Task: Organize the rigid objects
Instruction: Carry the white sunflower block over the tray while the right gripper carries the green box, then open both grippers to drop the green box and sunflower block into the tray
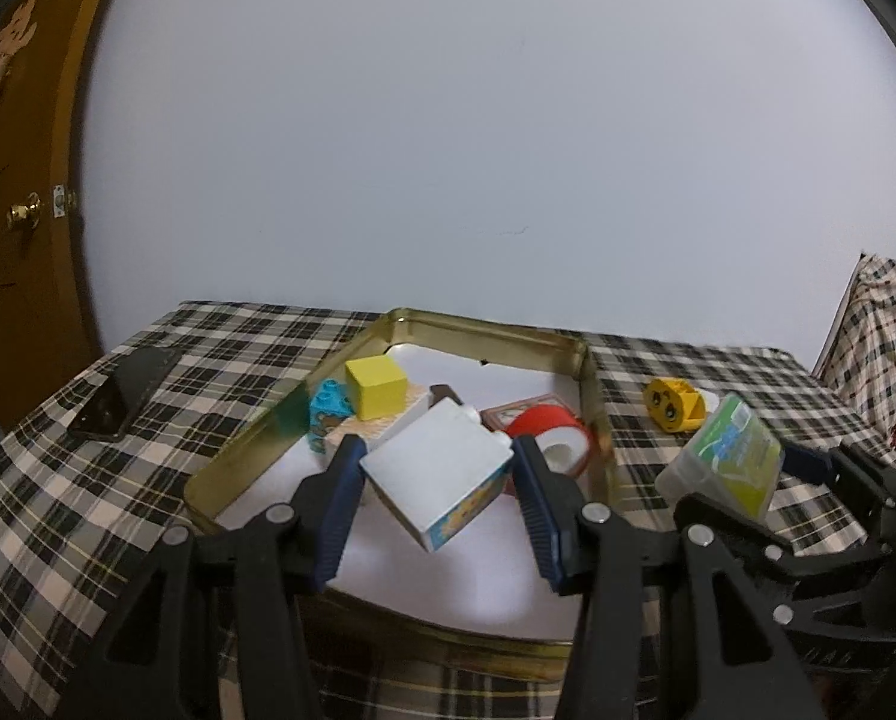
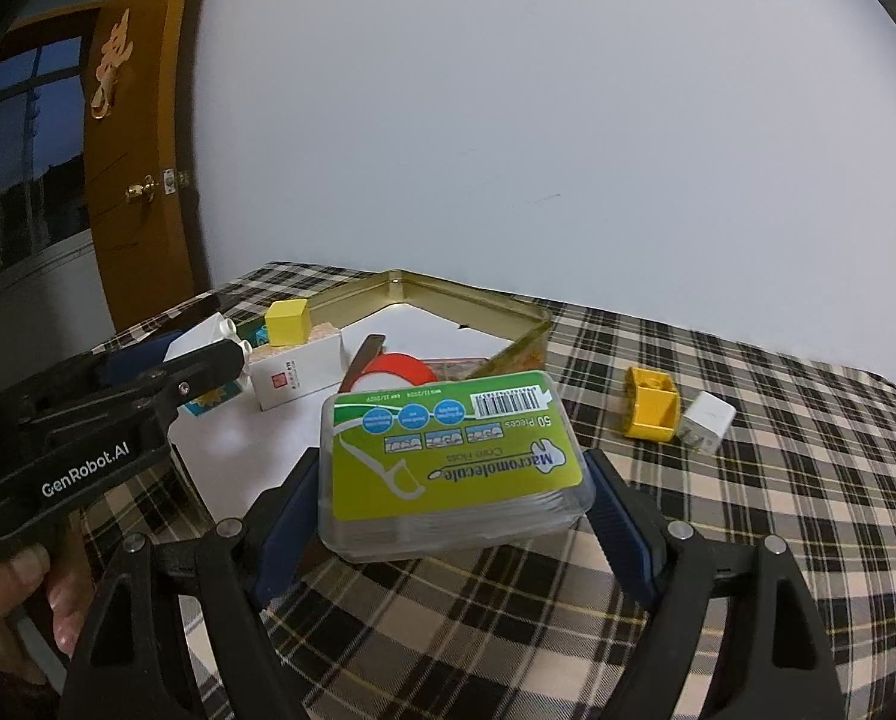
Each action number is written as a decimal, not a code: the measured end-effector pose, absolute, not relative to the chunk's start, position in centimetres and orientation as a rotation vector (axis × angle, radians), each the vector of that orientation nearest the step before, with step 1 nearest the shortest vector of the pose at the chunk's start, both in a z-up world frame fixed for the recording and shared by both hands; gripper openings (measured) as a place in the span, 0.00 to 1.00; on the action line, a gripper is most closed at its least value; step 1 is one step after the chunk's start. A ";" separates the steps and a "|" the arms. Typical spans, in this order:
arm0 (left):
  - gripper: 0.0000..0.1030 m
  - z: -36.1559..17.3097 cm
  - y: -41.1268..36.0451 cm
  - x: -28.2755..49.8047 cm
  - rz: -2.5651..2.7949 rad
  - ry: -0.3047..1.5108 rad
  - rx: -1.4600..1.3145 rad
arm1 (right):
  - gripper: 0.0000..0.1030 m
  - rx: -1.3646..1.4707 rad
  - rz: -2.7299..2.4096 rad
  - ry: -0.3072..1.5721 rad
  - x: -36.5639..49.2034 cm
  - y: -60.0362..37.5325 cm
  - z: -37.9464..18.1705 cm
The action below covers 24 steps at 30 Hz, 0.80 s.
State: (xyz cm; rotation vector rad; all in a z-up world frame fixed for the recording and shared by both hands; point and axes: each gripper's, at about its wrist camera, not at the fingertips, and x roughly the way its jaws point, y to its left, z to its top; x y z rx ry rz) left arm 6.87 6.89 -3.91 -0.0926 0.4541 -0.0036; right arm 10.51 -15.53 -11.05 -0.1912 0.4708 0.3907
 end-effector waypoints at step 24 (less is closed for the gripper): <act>0.49 -3.3 10.6 14.4 0.070 0.605 -0.010 | 0.83 -0.163 0.497 0.649 23.8 -7.9 -10.0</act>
